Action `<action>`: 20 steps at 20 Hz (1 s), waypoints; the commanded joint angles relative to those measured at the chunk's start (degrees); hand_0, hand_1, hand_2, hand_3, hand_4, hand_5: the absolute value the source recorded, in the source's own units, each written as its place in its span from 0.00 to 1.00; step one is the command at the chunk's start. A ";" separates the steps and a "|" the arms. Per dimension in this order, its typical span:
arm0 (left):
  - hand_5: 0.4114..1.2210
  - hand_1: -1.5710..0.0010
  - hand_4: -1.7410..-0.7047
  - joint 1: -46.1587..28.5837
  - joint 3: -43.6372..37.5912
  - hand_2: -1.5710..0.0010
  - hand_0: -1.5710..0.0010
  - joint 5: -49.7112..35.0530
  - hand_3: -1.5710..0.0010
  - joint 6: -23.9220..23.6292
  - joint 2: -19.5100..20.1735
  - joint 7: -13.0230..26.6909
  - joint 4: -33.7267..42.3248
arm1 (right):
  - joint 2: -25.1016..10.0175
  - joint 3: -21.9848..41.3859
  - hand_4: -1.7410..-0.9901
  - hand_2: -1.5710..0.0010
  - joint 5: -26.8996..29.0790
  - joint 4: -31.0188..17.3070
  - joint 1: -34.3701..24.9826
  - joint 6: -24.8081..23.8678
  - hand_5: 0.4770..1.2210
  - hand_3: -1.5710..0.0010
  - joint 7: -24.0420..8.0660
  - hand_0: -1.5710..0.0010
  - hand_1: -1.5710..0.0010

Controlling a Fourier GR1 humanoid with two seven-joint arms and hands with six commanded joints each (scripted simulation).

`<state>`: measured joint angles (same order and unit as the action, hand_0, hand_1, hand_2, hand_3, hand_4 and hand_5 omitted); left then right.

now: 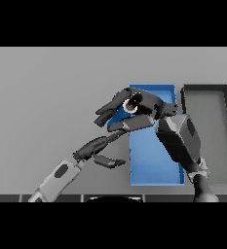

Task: Pick up the blue pipe and place it into the blue bin.

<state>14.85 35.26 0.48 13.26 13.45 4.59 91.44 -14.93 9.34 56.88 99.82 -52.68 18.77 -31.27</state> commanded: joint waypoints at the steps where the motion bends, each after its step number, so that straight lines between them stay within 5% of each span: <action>1: 0.11 1.00 0.80 -0.12 0.01 1.00 1.00 0.41 1.00 -0.25 0.25 -0.78 0.20 | -0.67 -1.09 0.03 0.00 -0.43 -1.81 -2.71 -0.68 0.87 0.00 0.78 0.00 0.00; 6: 0.10 1.00 0.80 -0.40 -0.25 1.00 1.00 -0.26 1.00 0.58 0.86 -1.32 0.21 | -5.32 -6.39 0.01 0.00 -7.15 -13.94 -11.26 -6.00 0.87 0.00 3.99 0.00 0.00; 12: 0.10 1.00 0.81 -0.50 -1.03 1.00 1.00 -1.28 1.00 0.75 1.13 -0.20 0.27 | -8.23 -8.61 0.00 0.00 -15.33 -26.49 -5.20 -5.75 0.86 0.00 3.47 0.00 0.00; 20: 0.07 1.00 0.82 -0.70 -1.06 1.00 1.00 -1.37 1.00 0.62 0.93 -0.47 0.59 | -8.03 -6.05 0.00 0.00 -19.48 -25.80 9.57 -10.70 0.86 0.00 -3.67 0.00 0.00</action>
<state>14.14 34.20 -0.90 13.87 14.40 4.07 92.04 -22.96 3.31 37.35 73.95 -43.03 8.13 -34.94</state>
